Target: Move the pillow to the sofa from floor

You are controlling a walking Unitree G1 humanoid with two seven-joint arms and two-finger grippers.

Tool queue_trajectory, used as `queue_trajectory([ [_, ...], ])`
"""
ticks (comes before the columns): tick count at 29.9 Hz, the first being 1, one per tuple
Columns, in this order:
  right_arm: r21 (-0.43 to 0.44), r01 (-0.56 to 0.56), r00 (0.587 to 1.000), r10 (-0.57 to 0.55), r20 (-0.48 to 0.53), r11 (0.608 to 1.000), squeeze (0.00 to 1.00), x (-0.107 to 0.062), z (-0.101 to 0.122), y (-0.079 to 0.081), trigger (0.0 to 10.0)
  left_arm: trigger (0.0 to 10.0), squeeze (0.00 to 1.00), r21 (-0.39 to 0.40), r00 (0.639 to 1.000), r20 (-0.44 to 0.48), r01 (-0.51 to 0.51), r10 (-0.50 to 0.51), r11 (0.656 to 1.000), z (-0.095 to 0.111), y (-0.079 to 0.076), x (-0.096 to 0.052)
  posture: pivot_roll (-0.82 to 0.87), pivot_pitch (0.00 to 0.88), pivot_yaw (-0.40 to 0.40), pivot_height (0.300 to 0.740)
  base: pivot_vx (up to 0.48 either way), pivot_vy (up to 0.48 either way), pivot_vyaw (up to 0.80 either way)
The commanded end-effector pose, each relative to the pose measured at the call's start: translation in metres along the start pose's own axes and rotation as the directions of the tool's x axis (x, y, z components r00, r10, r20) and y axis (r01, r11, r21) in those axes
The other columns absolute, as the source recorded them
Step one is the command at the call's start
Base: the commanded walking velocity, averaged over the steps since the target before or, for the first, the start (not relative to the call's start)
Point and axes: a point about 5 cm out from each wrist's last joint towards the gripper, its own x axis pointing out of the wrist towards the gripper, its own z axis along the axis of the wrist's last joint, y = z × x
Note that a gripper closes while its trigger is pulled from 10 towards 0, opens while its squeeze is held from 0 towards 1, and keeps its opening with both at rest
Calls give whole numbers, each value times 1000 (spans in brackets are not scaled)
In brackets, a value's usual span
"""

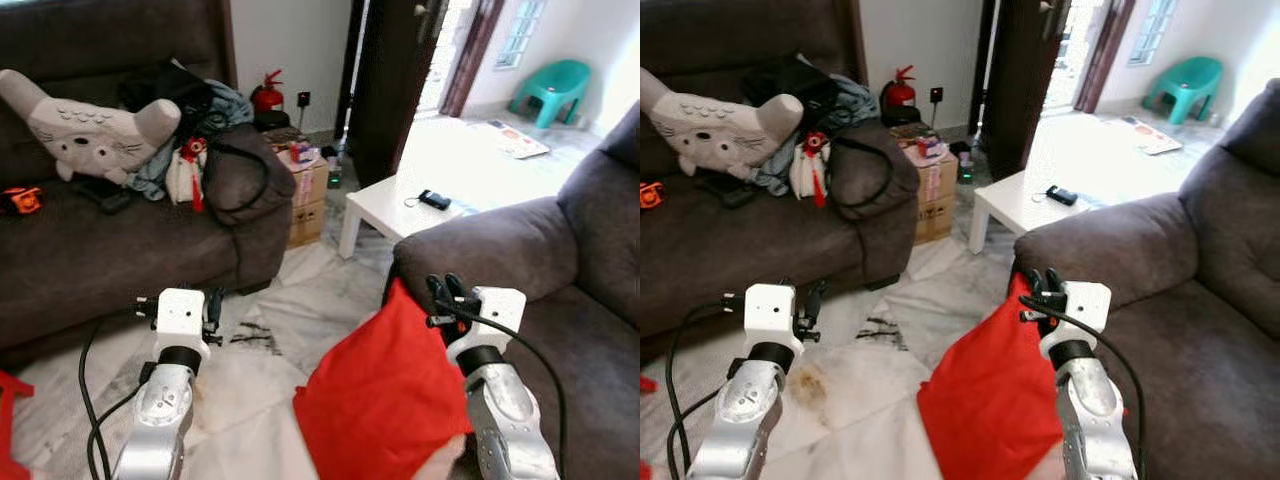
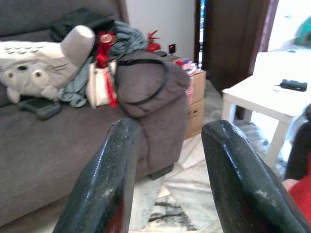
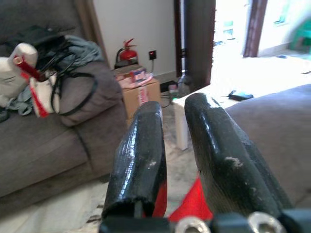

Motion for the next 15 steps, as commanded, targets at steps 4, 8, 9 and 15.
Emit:
queue_trajectory([
  [4,0,19,1000,-19,-6,1000,0,-1,1,-7,10000,10000,0,-2,1000,7,17,-17,1000,1,-6,2,37,0,-88,740,0,-450,0],
  [8,0,20,1000,-20,-6,1000,0,-1,1,-7,10000,10000,0,-2,1000,8,19,-19,1000,2,-7,2,37,0,-89,740,0,-451,0],
  [9,0,20,1000,-20,-6,1000,0,-1,1,-7,10000,10000,0,-2,1000,8,19,-19,1000,2,-7,2,37,0,-89,740,0,-450,0],
  [15,4,19,1000,-19,-8,1000,0,-1,1,-6,10000,10000,0,-14,1000,12,24,-24,1000,2,-8,2,36,0,-89,740,0,-67,0],
])
